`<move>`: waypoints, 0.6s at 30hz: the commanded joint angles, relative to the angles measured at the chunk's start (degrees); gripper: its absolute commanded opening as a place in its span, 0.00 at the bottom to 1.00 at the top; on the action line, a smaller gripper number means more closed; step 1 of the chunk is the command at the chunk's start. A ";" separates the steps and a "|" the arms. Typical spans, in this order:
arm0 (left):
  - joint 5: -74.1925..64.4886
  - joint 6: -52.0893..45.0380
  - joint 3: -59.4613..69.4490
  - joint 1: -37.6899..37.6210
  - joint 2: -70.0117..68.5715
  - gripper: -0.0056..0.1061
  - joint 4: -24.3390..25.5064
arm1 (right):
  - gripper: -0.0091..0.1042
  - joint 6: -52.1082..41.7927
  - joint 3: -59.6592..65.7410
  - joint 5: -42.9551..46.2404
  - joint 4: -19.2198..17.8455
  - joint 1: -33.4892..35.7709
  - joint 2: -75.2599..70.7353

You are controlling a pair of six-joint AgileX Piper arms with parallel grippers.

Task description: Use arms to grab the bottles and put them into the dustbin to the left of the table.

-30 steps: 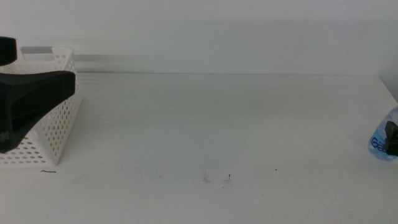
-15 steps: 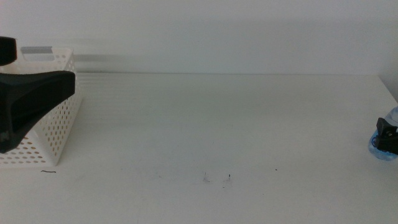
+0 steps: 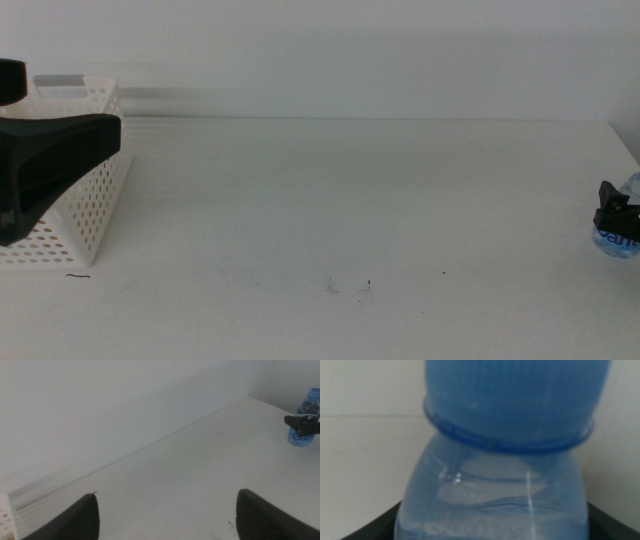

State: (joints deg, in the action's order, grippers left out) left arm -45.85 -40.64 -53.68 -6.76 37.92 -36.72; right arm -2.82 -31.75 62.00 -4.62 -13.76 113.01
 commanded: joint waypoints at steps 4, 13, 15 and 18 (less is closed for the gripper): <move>0.75 0.25 0.04 -0.14 -0.11 0.89 -0.13 | 0.62 -0.67 -0.74 0.76 0.18 -0.38 1.07; 0.75 0.25 0.04 -0.14 -0.11 0.89 -0.13 | 0.06 1.58 -0.74 0.66 -7.03 0.78 0.19; 0.75 0.25 0.04 -0.14 -0.11 0.89 -0.13 | 0.06 3.13 -0.88 0.66 -7.64 2.15 -1.20; 0.75 0.25 0.04 -0.14 -0.11 0.89 -0.13 | 0.06 4.75 -1.81 0.55 -10.78 4.48 -4.06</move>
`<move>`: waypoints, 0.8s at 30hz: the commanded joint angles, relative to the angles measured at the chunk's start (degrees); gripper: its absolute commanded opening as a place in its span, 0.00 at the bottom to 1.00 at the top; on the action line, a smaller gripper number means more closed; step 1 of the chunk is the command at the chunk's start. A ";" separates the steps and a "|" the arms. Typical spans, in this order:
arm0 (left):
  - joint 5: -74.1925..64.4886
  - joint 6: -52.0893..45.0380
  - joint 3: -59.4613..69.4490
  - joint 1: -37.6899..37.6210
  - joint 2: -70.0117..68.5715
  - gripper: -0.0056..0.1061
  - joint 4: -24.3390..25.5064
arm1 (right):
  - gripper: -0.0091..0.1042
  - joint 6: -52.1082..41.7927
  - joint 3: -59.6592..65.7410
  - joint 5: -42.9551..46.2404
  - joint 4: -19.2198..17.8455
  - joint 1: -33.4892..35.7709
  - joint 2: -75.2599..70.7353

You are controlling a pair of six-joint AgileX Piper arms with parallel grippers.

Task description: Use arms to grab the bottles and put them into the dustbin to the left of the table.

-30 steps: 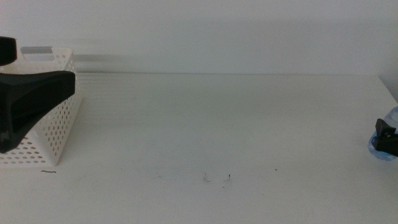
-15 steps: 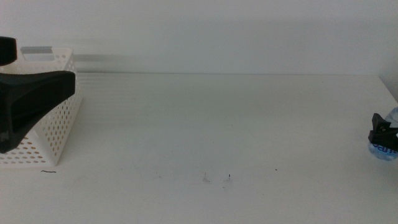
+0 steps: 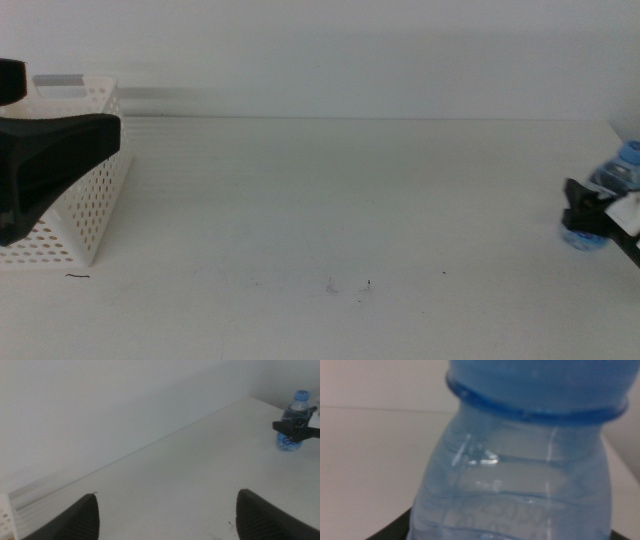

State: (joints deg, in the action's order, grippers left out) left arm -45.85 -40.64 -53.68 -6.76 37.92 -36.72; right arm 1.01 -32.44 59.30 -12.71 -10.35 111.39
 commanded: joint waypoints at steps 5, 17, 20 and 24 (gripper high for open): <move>0.75 0.25 0.04 -0.14 -0.11 0.89 -0.13 | 0.06 7.24 -5.32 -5.25 -10.27 8.43 -7.91; 0.75 0.25 0.04 -0.14 -0.11 0.89 -0.13 | 0.06 9.93 -24.30 -20.65 -11.34 33.63 -6.69; 0.75 0.25 0.04 -0.14 -0.11 0.89 -0.13 | 0.06 11.42 -30.15 -22.27 -11.44 37.14 -3.14; 0.75 0.25 0.04 -0.14 -0.11 0.89 -0.13 | 0.06 12.44 -37.79 -23.87 -11.44 40.89 3.22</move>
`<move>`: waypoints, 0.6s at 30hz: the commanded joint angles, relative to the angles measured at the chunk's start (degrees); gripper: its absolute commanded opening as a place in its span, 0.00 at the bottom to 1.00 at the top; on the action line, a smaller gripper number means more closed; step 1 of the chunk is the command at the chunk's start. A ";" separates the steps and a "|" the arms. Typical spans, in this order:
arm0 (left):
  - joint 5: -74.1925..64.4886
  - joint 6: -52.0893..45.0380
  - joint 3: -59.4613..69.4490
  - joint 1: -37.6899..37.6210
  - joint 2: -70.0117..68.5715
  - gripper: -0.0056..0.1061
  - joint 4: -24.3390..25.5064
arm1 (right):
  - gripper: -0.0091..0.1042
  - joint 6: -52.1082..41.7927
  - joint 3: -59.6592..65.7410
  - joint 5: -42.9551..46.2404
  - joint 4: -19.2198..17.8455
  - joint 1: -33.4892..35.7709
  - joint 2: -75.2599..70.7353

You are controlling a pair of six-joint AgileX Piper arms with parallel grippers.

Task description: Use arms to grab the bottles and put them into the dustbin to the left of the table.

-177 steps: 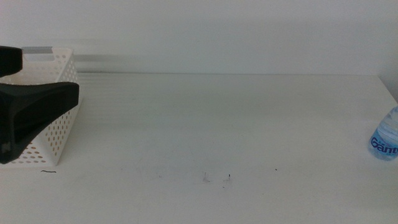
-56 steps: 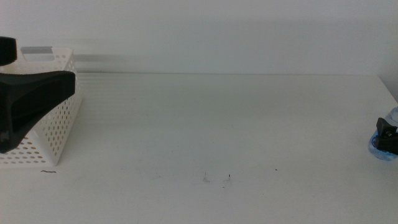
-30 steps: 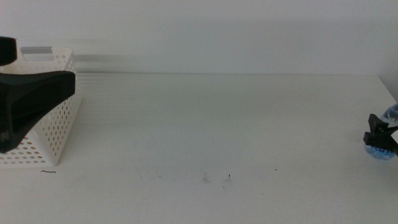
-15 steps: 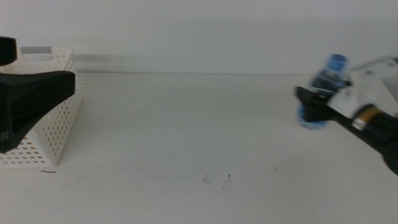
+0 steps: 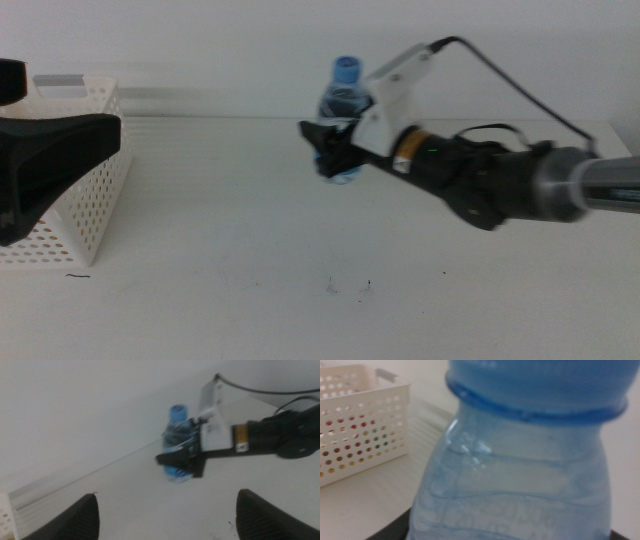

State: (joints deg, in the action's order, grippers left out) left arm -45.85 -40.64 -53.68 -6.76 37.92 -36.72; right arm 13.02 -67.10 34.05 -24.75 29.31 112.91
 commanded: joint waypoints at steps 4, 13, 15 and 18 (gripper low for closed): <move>0.75 0.25 0.04 -0.14 -0.11 0.89 -0.13 | 0.06 0.48 -11.57 -1.45 0.45 3.89 8.20; 0.75 0.25 0.04 -0.14 -0.11 0.89 -0.13 | 0.06 0.48 -20.54 -1.60 0.98 6.60 17.60; 0.75 0.25 0.04 -0.14 -0.11 0.89 -0.13 | 0.06 0.48 -21.11 -1.60 1.28 6.60 18.72; 0.75 0.25 0.04 -0.14 -0.11 0.89 -0.13 | 0.06 0.48 -21.19 -1.71 2.83 6.60 19.98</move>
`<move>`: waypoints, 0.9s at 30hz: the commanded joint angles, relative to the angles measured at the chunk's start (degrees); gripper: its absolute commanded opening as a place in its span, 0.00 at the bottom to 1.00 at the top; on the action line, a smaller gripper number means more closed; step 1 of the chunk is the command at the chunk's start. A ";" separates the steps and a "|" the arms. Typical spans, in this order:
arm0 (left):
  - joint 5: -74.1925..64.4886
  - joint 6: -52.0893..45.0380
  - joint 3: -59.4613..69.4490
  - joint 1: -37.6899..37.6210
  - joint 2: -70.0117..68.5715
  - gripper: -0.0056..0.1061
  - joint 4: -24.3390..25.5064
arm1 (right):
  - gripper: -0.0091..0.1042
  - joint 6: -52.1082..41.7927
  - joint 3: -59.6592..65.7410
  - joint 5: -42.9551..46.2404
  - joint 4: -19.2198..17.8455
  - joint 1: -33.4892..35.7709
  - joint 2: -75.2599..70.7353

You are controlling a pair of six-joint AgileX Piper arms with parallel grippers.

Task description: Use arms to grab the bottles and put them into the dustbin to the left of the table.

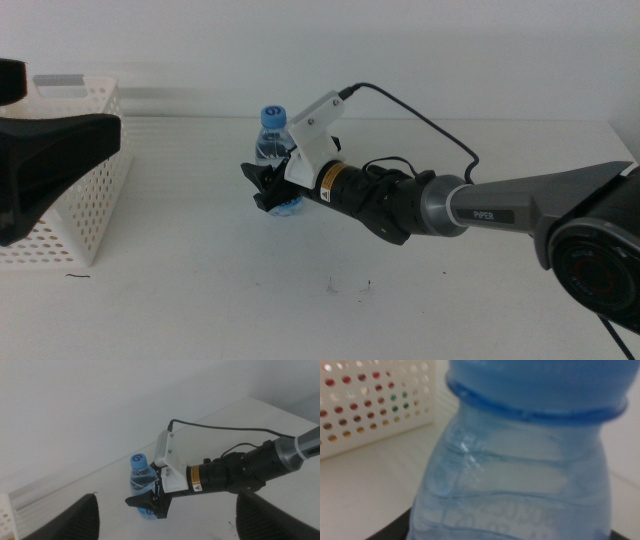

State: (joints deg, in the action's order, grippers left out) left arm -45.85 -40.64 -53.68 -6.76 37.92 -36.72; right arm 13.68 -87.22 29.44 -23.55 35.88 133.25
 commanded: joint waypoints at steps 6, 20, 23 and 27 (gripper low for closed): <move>0.75 0.25 0.04 -0.14 -0.11 0.89 -0.13 | 0.06 -0.18 -1.08 3.16 2.08 0.02 0.59; 0.75 0.25 0.04 -0.14 -0.11 0.89 -0.13 | 0.89 7.92 0.58 -3.33 -5.88 0.07 -1.49; 0.75 0.25 0.04 -0.14 -0.11 0.89 -0.13 | 0.89 7.92 2.55 -3.45 -6.09 0.07 -4.08; 0.75 0.25 0.04 -0.14 -0.11 0.89 -0.13 | 0.89 7.92 7.36 -3.45 -6.09 -0.43 -7.34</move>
State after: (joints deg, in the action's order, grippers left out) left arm -45.85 -40.64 -53.68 -6.76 37.92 -36.72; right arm 21.53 -81.70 25.61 -28.72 35.88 127.62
